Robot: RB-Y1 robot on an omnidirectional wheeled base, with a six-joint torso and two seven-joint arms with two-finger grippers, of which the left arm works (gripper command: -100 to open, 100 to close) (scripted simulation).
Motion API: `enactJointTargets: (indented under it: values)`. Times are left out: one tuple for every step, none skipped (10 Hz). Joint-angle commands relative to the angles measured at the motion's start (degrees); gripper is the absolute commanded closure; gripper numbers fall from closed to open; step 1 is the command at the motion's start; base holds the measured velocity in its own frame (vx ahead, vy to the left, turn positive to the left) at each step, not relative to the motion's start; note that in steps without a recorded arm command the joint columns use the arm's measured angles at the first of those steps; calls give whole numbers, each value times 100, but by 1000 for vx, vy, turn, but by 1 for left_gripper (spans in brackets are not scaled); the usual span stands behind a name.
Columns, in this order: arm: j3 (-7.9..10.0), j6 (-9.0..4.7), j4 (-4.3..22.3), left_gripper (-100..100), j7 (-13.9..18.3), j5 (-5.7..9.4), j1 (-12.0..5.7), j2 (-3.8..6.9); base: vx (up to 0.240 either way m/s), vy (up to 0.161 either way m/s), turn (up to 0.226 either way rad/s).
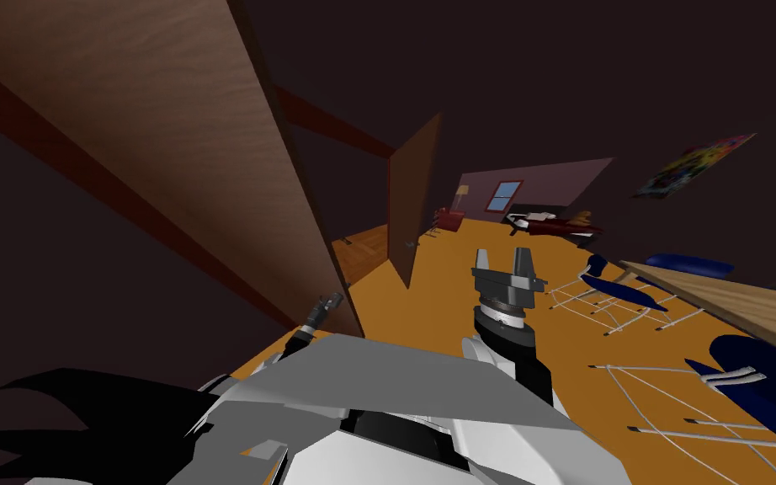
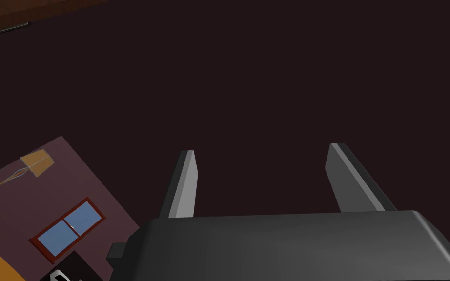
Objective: Pull the door open
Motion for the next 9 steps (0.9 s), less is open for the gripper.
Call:
enactJointTargets:
  values:
    - [-22, -33, 162, 100, -15, -12, -108, -48, -157, 41, -88]
    - [-1, 113, 142, 100, -77, 11, -212, -105, -157, 32, -142]
    - [-1, 113, 142, 100, -77, 11, -212, -105, -127, 45, -107]
    - [21, 261, 121, 100, -139, 34, -317, -162, -172, 75, -190]
    - [28, 310, 115, 100, -160, 42, -352, -181, -188, 84, -183]
    - [42, 406, 101, 100, -201, 57, -421, -219, -178, 47, -178]
    - [56, 501, 88, 100, -241, 72, -488, -256, -201, 64, -143]
    - [56, 501, 88, 100, -241, 72, -488, -256, -143, 69, -72]
    - [75, 635, 70, 100, -297, 94, -583, -308, -152, 51, -138]
